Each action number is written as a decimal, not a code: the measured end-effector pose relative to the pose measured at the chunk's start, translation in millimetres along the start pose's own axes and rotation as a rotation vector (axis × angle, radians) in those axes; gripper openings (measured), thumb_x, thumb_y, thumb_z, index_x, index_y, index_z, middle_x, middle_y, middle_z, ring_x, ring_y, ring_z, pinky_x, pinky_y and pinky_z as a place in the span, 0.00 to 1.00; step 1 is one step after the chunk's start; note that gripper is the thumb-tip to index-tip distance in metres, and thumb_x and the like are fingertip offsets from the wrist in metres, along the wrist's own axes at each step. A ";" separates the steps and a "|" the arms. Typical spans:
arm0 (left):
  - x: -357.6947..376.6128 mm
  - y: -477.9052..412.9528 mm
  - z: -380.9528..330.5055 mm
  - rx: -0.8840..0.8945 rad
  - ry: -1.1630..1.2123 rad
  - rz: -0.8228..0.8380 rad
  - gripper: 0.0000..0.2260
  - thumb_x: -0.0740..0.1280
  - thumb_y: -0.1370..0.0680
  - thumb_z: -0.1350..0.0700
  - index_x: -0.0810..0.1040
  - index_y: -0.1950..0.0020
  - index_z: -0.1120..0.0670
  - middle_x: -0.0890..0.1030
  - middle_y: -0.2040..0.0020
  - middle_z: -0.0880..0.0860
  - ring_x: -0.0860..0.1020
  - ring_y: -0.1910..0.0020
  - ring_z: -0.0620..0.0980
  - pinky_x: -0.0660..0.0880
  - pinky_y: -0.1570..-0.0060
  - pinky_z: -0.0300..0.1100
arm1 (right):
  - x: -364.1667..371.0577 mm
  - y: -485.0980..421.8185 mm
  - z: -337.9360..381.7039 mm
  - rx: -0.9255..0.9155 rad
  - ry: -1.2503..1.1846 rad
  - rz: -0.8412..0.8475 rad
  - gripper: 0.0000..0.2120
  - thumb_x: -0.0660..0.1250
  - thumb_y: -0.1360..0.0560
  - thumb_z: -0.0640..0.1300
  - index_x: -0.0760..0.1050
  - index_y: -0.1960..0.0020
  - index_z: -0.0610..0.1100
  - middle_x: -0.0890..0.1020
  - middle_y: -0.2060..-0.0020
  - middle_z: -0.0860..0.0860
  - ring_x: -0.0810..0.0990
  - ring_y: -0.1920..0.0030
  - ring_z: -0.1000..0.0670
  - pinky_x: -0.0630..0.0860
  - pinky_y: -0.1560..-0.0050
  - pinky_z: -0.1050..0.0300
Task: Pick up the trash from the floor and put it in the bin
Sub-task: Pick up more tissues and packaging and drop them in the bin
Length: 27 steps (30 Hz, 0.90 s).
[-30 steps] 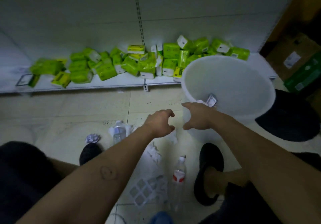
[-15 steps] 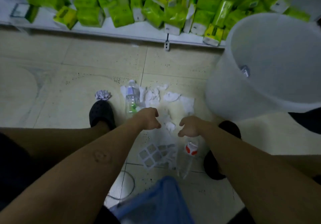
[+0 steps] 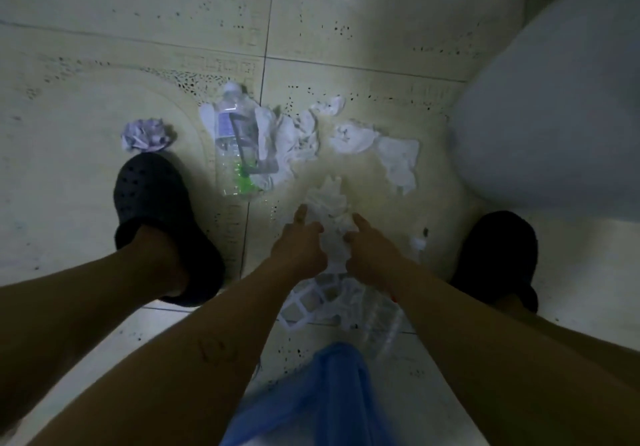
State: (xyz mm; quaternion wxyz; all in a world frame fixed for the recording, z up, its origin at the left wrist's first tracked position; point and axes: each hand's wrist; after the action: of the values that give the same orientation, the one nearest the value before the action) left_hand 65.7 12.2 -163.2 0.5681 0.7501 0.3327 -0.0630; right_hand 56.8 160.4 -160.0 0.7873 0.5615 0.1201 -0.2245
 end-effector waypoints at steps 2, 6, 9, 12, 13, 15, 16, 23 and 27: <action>5.0 -5.1 -0.5 0.002 -0.007 0.004 0.31 0.70 0.28 0.57 0.62 0.27 0.57 0.59 0.25 0.58 0.62 0.28 0.60 0.66 0.33 0.55 | 4.9 -4.9 -0.1 -0.027 0.015 0.003 0.33 0.66 0.27 0.42 0.58 0.25 0.42 0.58 0.25 0.43 0.65 0.29 0.39 0.66 0.32 0.48; 7.7 -5.8 6.8 -0.032 -0.065 -0.026 0.30 0.69 0.28 0.57 0.63 0.29 0.58 0.66 0.32 0.60 0.68 0.35 0.62 0.71 0.38 0.56 | 3.6 3.5 -2.0 0.080 0.019 0.007 0.20 0.64 0.25 0.42 0.71 0.34 0.39 0.73 0.36 0.40 0.73 0.36 0.40 0.71 0.38 0.51; 8.9 -1.1 13.0 -0.057 -0.048 -0.049 0.28 0.70 0.29 0.59 0.64 0.31 0.57 0.69 0.35 0.61 0.69 0.37 0.60 0.73 0.43 0.52 | -10.9 16.1 -9.2 0.171 -0.037 -0.056 0.18 0.65 0.25 0.42 0.75 0.37 0.39 0.77 0.37 0.42 0.76 0.37 0.42 0.72 0.39 0.55; 18.9 5.4 19.3 -0.095 0.019 -0.167 0.22 0.69 0.29 0.63 0.68 0.36 0.57 0.73 0.40 0.59 0.74 0.42 0.59 0.74 0.49 0.49 | -27.1 27.2 -13.3 0.196 -0.064 -0.161 0.15 0.65 0.26 0.41 0.78 0.41 0.39 0.79 0.41 0.42 0.77 0.40 0.43 0.73 0.39 0.54; 21.4 8.2 21.7 -0.106 0.020 -0.208 0.18 0.67 0.28 0.64 0.72 0.39 0.57 0.76 0.43 0.59 0.76 0.45 0.58 0.75 0.51 0.47 | -30.9 30.4 -12.5 0.192 -0.086 -0.188 0.13 0.65 0.26 0.40 0.78 0.42 0.39 0.80 0.42 0.43 0.77 0.41 0.43 0.73 0.40 0.55; 23.3 14.4 26.1 -0.117 0.010 -0.259 0.07 0.64 0.26 0.63 0.77 0.50 0.58 0.79 0.51 0.57 0.78 0.52 0.56 0.74 0.56 0.45 | -36.3 36.8 -9.1 0.161 -0.139 -0.242 0.10 0.66 0.27 0.39 0.79 0.47 0.40 0.80 0.45 0.43 0.78 0.43 0.43 0.73 0.44 0.55; 20.3 18.3 26.9 -0.123 0.019 -0.274 0.02 0.64 0.26 0.62 0.77 0.56 0.58 0.79 0.56 0.57 0.78 0.56 0.55 0.73 0.59 0.44 | -38.8 41.5 -6.1 0.145 -0.163 -0.267 0.08 0.66 0.27 0.40 0.79 0.49 0.41 0.81 0.47 0.43 0.78 0.45 0.43 0.74 0.45 0.55; -73.7 56.4 -2.9 -0.005 0.130 -0.229 0.13 0.69 0.26 0.52 0.72 0.69 0.51 0.74 0.67 0.50 0.75 0.64 0.49 0.69 0.66 0.38 | -96.6 90.6 23.4 -0.005 -0.241 -0.487 0.04 0.68 0.28 0.40 0.77 0.53 0.43 0.82 0.52 0.43 0.80 0.51 0.43 0.74 0.50 0.56; -130.0 109.8 -41.9 0.134 0.160 -0.362 0.10 0.68 0.25 0.53 0.74 0.65 0.51 0.78 0.65 0.51 0.79 0.61 0.51 0.73 0.60 0.40 | -148.1 147.3 44.5 -0.067 -0.336 -0.617 0.09 0.70 0.28 0.39 0.74 0.50 0.42 0.82 0.56 0.40 0.82 0.55 0.41 0.80 0.53 0.49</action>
State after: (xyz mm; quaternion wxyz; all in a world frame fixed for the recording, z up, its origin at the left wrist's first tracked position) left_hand 16.3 -20.6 1.8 0.4683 0.7167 0.5011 -0.1264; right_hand -3.0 190.6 42.8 0.7090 0.4279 0.1604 -0.5371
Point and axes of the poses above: each hand's wrist, its own y-axis away from the middle knuckle, its own x-axis out of the palm, z = x × y
